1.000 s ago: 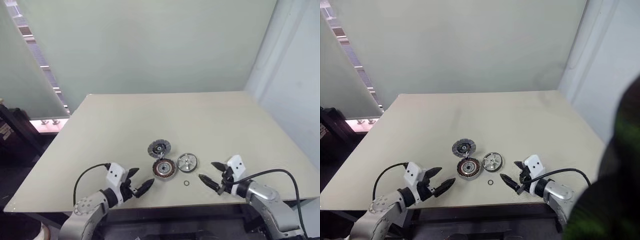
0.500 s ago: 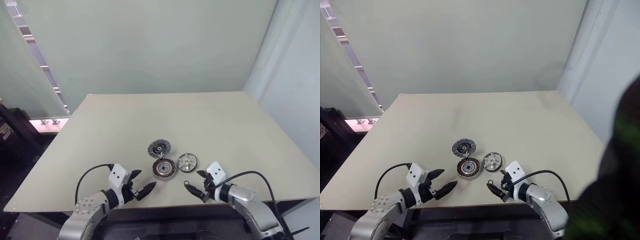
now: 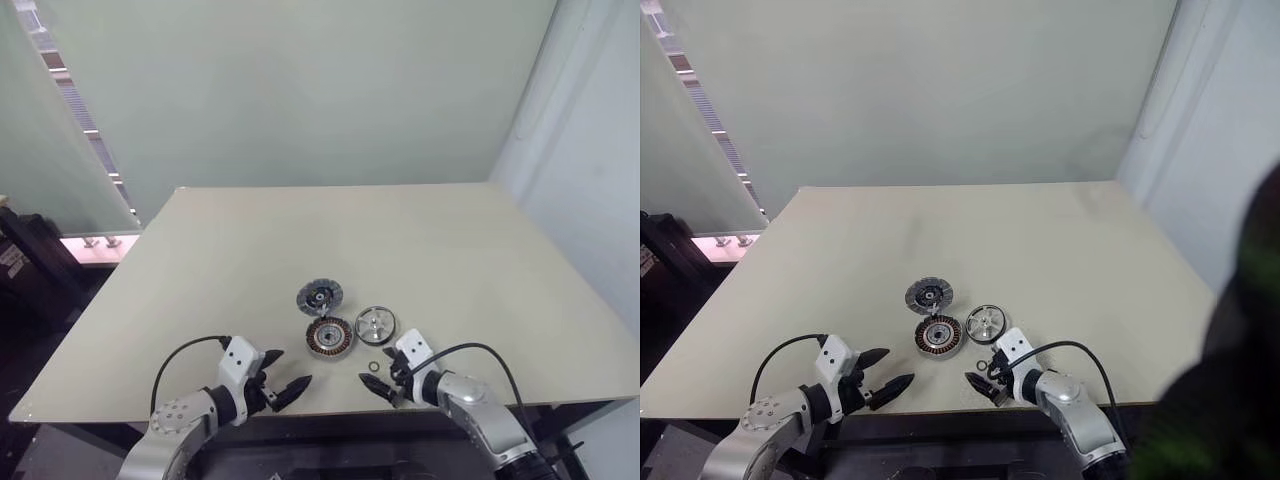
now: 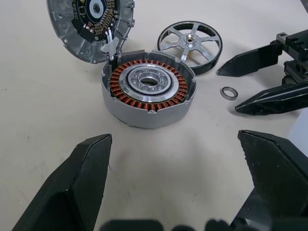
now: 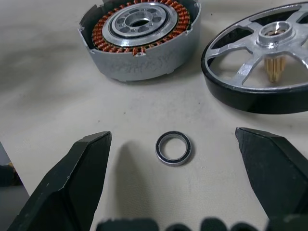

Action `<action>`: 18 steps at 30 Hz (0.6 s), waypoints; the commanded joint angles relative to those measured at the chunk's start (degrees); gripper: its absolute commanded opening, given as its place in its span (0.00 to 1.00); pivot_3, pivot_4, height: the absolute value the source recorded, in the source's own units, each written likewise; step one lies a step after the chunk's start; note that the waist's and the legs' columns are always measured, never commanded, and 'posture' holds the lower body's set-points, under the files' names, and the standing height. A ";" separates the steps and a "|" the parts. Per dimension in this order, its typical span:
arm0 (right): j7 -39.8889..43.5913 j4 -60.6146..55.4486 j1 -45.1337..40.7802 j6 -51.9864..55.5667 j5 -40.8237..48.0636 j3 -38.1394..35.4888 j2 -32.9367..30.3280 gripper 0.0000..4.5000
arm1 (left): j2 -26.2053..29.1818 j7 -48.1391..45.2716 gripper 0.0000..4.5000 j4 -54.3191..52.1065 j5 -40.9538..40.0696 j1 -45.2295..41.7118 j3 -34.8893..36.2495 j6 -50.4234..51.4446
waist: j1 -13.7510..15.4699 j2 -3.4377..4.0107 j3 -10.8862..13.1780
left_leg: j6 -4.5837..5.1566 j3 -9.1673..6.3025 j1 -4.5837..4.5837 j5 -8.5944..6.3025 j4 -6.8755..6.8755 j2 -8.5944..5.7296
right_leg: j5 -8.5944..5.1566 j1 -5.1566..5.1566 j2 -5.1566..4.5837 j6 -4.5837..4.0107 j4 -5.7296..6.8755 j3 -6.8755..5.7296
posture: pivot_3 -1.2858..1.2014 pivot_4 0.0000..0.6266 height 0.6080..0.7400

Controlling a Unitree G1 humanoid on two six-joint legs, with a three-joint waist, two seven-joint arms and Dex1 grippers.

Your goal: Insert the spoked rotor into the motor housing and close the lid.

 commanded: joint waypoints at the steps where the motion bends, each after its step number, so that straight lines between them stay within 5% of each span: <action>1: 0.02 0.11 -0.43 -1.23 -0.73 0.02 0.24 1.00 | 0.29 -0.11 1.00 -0.90 -0.03 -0.49 0.41 -1.09 | -0.01 0.00 0.00 | 0.00 0.00 0.00 0.00 0.00 0.00 | 0.00 0.00 0.00 0.00 0.00 0.00 | 0.52 0.00 1.00; 5: -0.11 0.75 -0.10 -1.75 -1.64 0.33 0.09 0.80 | 0.37 -0.20 1.00 -0.85 0.08 -0.52 0.43 -1.28 | -0.01 -0.01 -0.01 | 0.00 0.01 0.04 0.00 0.00 0.01 | 0.00 0.03 0.00 0.00 0.00 0.00 | 0.52 0.00 1.00; 13: 0.06 0.00 0.80 -2.51 -2.58 0.04 -0.71 0.18 | 0.37 -0.19 1.00 -0.88 -0.02 -0.60 0.58 -1.34 | -0.03 -0.01 -0.01 | 0.00 0.00 0.04 0.00 -0.02 0.01 | 0.00 0.02 0.01 0.00 0.00 0.00 | 0.52 0.00 1.00; 18: 0.14 -1.94 0.80 -2.88 -2.20 -0.63 -1.30 0.16 | 0.30 -0.16 1.00 -0.62 -0.38 -0.49 1.12 -1.37 | -0.02 -0.01 -0.01 | 0.00 0.01 0.04 0.00 -0.01 0.01 | 0.00 0.03 0.01 0.00 0.00 0.01 | 0.52 0.00 1.00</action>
